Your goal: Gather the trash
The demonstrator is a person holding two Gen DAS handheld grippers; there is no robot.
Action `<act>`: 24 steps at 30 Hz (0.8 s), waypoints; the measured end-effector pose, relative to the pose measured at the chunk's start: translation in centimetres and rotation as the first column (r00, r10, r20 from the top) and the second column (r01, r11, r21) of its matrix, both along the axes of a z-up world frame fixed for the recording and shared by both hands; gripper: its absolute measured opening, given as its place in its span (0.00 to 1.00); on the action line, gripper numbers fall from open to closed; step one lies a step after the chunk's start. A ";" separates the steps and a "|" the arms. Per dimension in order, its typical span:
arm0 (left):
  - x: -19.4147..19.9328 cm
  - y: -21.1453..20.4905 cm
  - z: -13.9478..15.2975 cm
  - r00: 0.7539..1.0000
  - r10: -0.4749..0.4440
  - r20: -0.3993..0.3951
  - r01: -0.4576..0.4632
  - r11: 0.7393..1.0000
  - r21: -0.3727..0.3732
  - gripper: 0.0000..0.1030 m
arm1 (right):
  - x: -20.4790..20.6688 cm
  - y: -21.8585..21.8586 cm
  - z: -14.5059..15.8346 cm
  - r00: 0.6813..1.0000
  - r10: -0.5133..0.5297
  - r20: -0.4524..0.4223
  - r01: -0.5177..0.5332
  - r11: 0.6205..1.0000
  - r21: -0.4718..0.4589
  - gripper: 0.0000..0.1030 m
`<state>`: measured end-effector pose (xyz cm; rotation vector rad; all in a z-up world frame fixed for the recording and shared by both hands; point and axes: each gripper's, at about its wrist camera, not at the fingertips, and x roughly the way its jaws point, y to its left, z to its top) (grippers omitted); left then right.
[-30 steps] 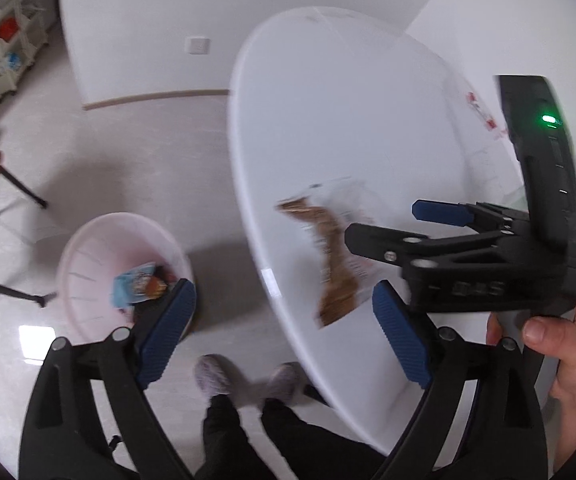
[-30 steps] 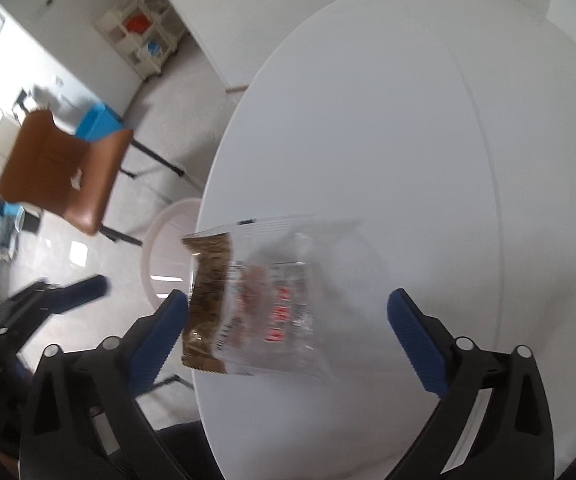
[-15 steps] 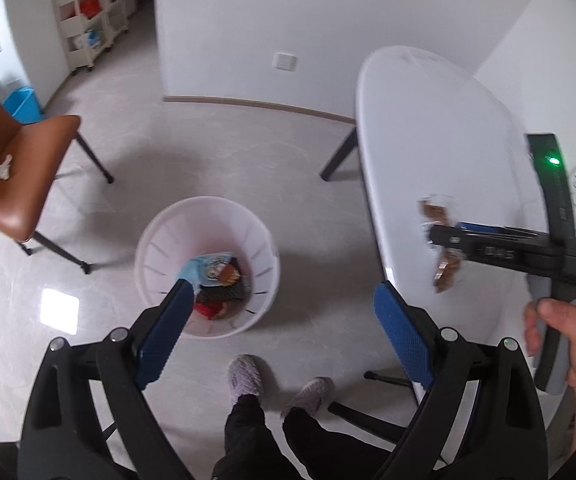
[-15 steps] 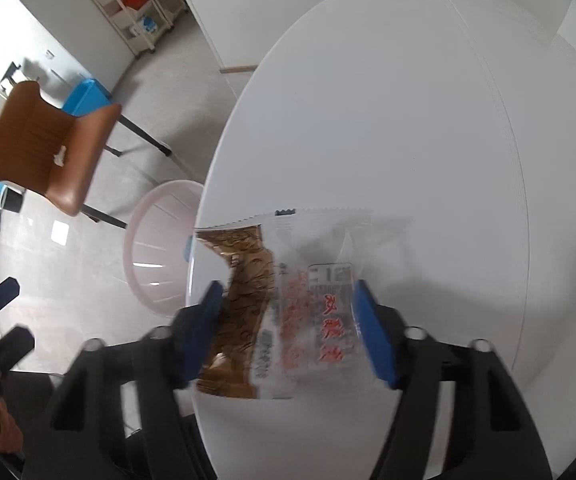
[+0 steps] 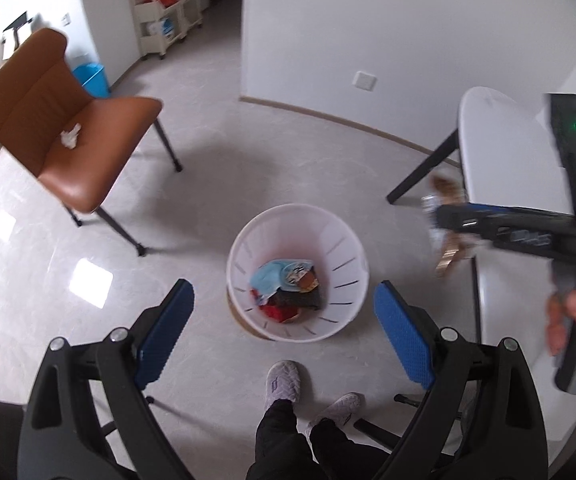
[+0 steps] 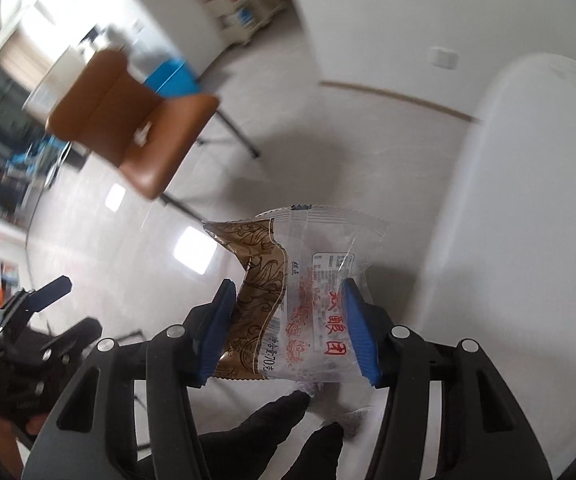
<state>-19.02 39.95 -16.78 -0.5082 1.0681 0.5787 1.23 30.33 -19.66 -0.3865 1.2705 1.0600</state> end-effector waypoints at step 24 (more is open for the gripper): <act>5.0 -5.8 6.4 0.990 -0.120 0.080 0.113 0.989 0.092 0.85 | 1.7 -7.4 4.4 0.972 -0.231 0.046 0.226 0.970 0.090 0.97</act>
